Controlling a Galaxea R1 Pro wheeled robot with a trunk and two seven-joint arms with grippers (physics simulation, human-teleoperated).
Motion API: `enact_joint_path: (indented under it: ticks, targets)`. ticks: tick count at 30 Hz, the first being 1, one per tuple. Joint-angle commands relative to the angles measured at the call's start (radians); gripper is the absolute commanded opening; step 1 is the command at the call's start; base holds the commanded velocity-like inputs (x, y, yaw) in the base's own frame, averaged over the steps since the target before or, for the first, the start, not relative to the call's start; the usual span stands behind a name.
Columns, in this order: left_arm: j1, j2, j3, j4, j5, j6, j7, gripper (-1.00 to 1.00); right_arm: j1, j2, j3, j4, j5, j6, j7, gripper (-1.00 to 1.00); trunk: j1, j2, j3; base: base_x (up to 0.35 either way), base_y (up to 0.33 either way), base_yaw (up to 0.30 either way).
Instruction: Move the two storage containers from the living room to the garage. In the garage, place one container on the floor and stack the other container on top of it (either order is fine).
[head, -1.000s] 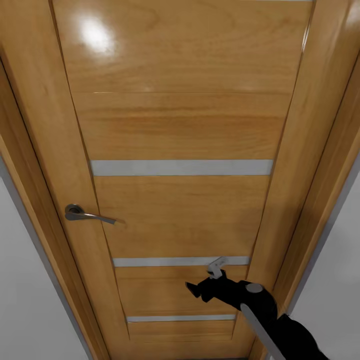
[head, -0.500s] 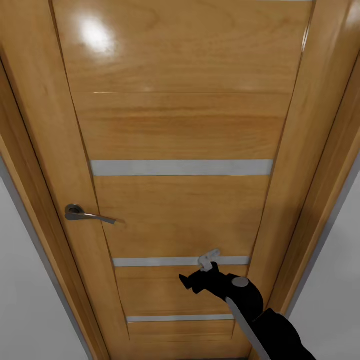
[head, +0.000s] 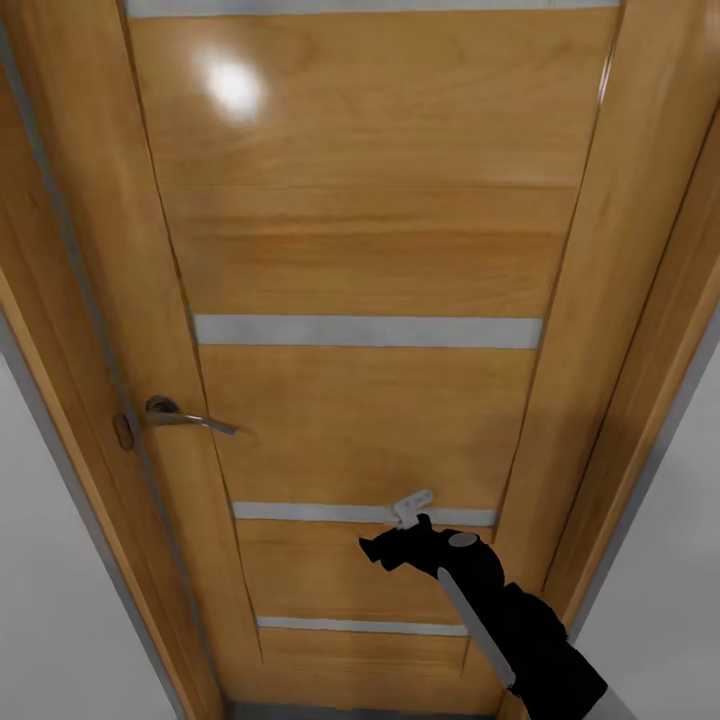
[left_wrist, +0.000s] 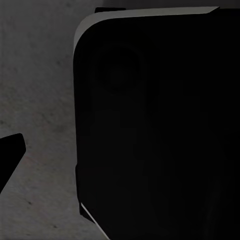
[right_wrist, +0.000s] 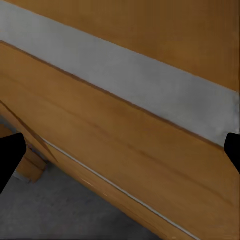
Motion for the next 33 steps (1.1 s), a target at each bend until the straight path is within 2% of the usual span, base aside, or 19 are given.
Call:
enact_joint_path:
  ticks: [1, 7, 12, 16, 19, 22, 24, 25, 27, 28, 30, 33]
  targets:
    - [0.000, 0.000, 0.001, 0.000, 0.001, -0.002, 0.000, 1.00, -0.009, 0.004, 0.001, 0.022, 0.009, 0.002, 0.001, 1.00, 0.000, -0.001, -0.001, 0.000, 0.000, 0.000]
    - [0.000, 0.000, 0.001, 0.000, 0.001, -0.002, 0.000, 1.00, -0.022, 0.014, 0.001, 0.054, 0.011, -0.004, 0.001, 1.00, 0.000, -0.001, -0.001, 0.000, 0.000, 0.000]
    - [0.000, -0.001, 0.001, 0.000, 0.001, -0.002, 0.000, 1.00, -0.023, 0.022, 0.006, -0.022, 0.019, 0.006, 0.005, 1.00, 0.000, -0.001, -0.001, 0.000, 0.000, 0.000]
    - [0.000, -0.001, 0.001, 0.000, 0.001, -0.002, 0.000, 1.00, -0.024, 0.050, 0.009, -0.062, 0.025, 0.047, 0.006, 1.00, 0.000, -0.001, -0.001, 0.000, 0.000, 0.000]
    - [0.000, -0.001, 0.002, -0.001, 0.001, -0.002, 0.000, 1.00, -0.024, 0.094, 0.010, -0.067, 0.066, 0.065, 0.003, 1.00, 0.000, -0.001, -0.001, 0.000, 0.000, 0.000]
    - [0.000, -0.001, 0.002, -0.001, 0.001, -0.002, 0.000, 1.00, -0.024, 0.124, 0.010, -0.067, 0.094, 0.069, 0.003, 1.00, 0.000, -0.001, -0.001, 0.000, 0.000, 0.000]
    - [0.000, -0.001, 0.002, -0.001, 0.001, -0.002, 0.000, 1.00, -0.024, 0.163, 0.010, -0.061, 0.124, 0.071, 0.002, 1.00, 0.000, -0.001, -0.001, 0.000, 0.000, 0.000]
    - [0.000, -0.001, 0.002, -0.001, 0.001, -0.002, 0.000, 1.00, -0.024, 0.171, 0.010, -0.060, 0.132, 0.071, 0.001, 1.00, 0.000, -0.001, -0.001, 0.000, 0.000, 0.000]
    - [0.000, -0.001, 0.002, -0.001, 0.001, -0.002, 0.000, 1.00, -0.024, 0.211, 0.010, -0.057, 0.190, 0.074, -0.004, 1.00, 0.000, -0.001, -0.001, 0.000, 0.000, 0.000]
    - [0.000, -0.001, 0.002, -0.001, 0.001, -0.002, 0.000, 1.00, -0.026, 0.218, 0.009, -0.055, 0.218, 0.080, -0.007, 1.00, 0.000, -0.001, -0.001, 0.000, 0.000, 0.000]
    - [0.000, -0.001, 0.002, -0.001, 0.001, -0.002, 0.000, 1.00, -0.041, 0.218, 0.009, -0.047, 0.249, 0.091, -0.010, 1.00, 0.000, -0.001, -0.001, 0.000, 0.000, 0.000]
    - [0.000, -0.001, 0.002, -0.001, 0.001, -0.002, 0.000, 1.00, -0.107, 0.218, 0.006, 0.014, 0.272, 0.106, -0.013, 1.00, 0.000, -0.001, -0.001, 0.000, 0.000, 0.000]
